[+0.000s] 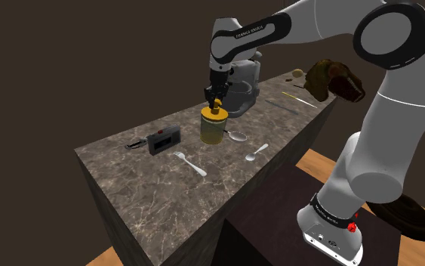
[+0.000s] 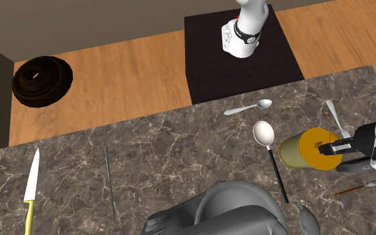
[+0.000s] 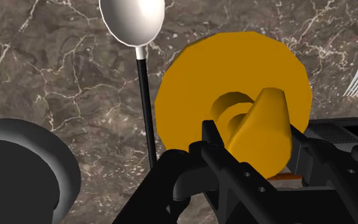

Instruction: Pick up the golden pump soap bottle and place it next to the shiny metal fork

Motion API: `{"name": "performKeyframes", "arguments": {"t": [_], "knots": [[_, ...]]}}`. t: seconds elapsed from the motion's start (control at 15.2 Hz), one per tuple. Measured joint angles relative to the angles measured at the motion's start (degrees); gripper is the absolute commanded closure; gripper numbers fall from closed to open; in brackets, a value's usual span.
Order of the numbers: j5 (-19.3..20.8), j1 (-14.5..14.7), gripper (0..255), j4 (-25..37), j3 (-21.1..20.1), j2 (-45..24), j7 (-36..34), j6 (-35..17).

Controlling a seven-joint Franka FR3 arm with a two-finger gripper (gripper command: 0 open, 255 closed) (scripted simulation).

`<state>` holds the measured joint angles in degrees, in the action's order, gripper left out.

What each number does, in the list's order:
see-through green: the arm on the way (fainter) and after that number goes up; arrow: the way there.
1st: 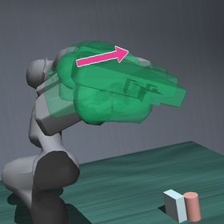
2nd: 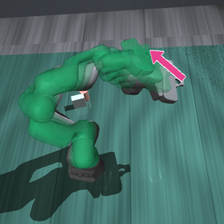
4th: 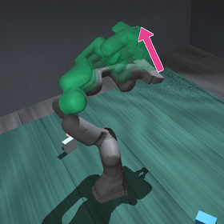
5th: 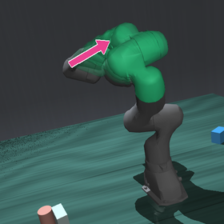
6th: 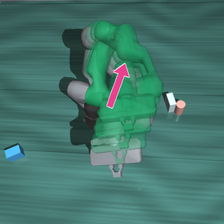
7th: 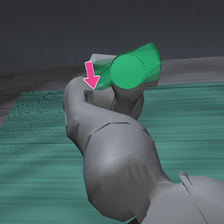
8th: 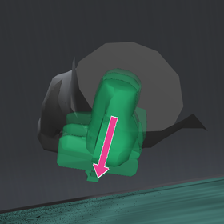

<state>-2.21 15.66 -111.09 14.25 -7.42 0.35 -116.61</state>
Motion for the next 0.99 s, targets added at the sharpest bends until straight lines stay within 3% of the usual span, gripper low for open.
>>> {"name": "performKeyframes", "arguments": {"t": [0.07, 0.13, 0.53, 0.99], "knots": [[0.0, 0.0, 255, 0.0, 0.0, 0.0, 0.0, 0.0], [0.0, 0.0, 0, 0.0, 0.0, 0.0, 0.0, 0.0], [0.0, 0.0, 0, 0.0, 0.0, 0.0, 0.0, 0.0], [0.5, 0.1, 0, 5.1, 0.1, 1.8, -0.4, 6.7]]}}
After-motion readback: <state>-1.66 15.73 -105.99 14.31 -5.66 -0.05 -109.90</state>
